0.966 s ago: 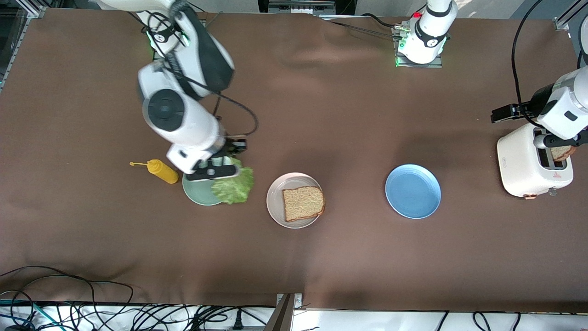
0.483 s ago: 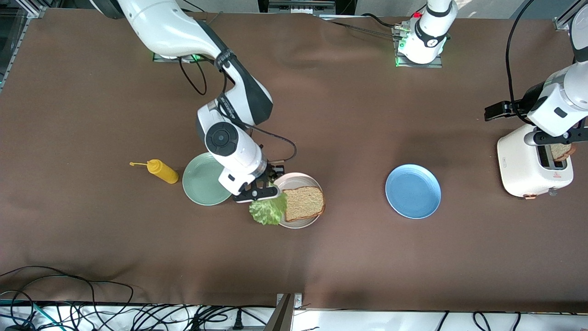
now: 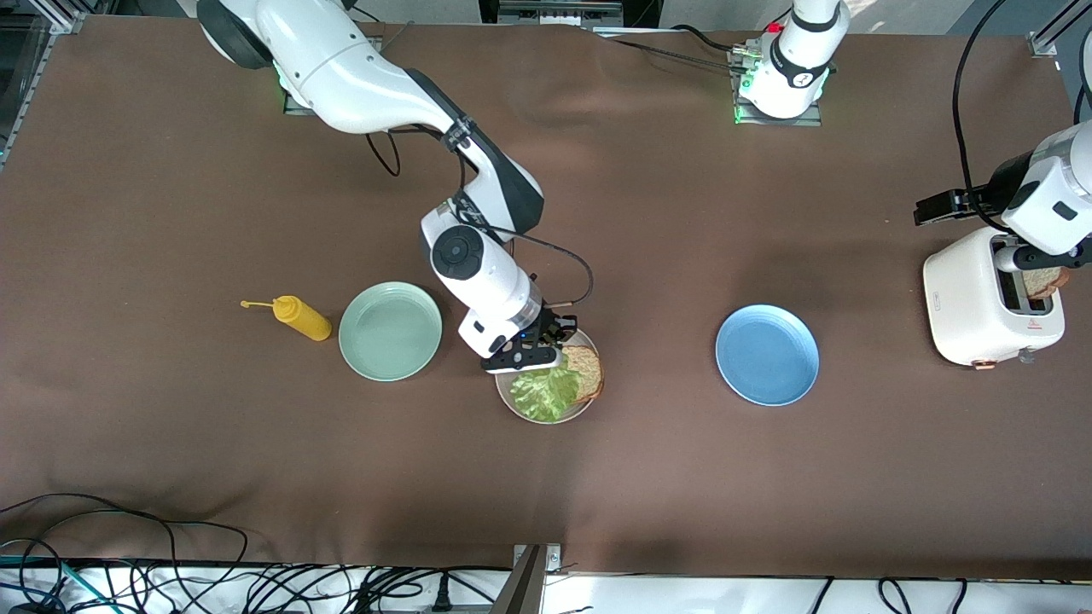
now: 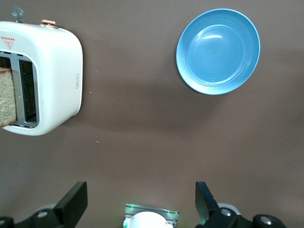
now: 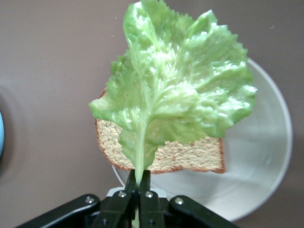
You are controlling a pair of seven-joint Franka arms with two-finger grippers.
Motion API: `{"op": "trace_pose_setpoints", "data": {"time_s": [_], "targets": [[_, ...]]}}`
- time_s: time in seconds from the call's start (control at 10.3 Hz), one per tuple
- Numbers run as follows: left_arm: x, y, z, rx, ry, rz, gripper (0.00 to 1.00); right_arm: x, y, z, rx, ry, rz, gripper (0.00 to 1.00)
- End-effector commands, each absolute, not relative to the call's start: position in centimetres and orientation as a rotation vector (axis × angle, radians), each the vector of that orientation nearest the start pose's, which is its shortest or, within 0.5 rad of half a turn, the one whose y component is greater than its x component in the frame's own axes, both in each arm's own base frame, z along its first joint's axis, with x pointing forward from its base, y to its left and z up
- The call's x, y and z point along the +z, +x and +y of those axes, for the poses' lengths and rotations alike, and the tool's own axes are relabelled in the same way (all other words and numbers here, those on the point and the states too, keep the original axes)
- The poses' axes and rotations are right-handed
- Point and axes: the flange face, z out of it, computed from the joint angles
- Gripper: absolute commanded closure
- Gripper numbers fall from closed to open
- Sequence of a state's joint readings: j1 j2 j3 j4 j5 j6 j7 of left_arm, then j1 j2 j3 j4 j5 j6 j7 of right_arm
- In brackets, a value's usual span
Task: Make sandwich on beige plate with both arms
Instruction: 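Open the right gripper to release the lettuce and lift away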
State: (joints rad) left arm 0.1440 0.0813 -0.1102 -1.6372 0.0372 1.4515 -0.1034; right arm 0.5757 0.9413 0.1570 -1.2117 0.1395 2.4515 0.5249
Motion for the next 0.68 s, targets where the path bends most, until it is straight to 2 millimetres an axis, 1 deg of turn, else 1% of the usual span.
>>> {"op": "trace_pose_setpoints", "data": {"time_s": [0.0, 0.1, 0.19, 0.29, 0.39, 0.48, 0.58], "targets": [[54.2, 55.1, 2.2, 0.406, -3.049, -0.161, 0.00, 23.8, 60.9, 50.7, -0.161, -2.754, -0.008, 0.86], [54.1, 55.2, 1.4, 0.407, -3.045, -0.154, 0.00, 23.8, 60.7, 50.7, -0.120, -2.765, 0.044, 0.48], [53.9, 55.1, 1.9, 0.414, -3.044, -0.156, 0.00, 24.0, 60.5, 50.8, -0.078, -2.774, 0.135, 0.00], [54.1, 55.2, 1.7, 0.408, -3.046, -0.152, 0.00, 25.2, 60.5, 50.5, -0.044, -2.789, 0.150, 0.00], [54.1, 55.2, 1.7, 0.408, -3.048, -0.154, 0.00, 25.0, 60.2, 49.8, 0.050, -2.843, 0.133, 0.00], [54.1, 55.2, 1.7, 0.408, -3.048, -0.154, 0.00, 26.9, 60.2, 49.4, 0.070, -2.868, 0.099, 0.00], [54.1, 55.2, 1.8, 0.408, -3.048, -0.156, 0.00, 29.4, 60.2, 49.0, 0.084, -2.891, 0.070, 0.00]]}}
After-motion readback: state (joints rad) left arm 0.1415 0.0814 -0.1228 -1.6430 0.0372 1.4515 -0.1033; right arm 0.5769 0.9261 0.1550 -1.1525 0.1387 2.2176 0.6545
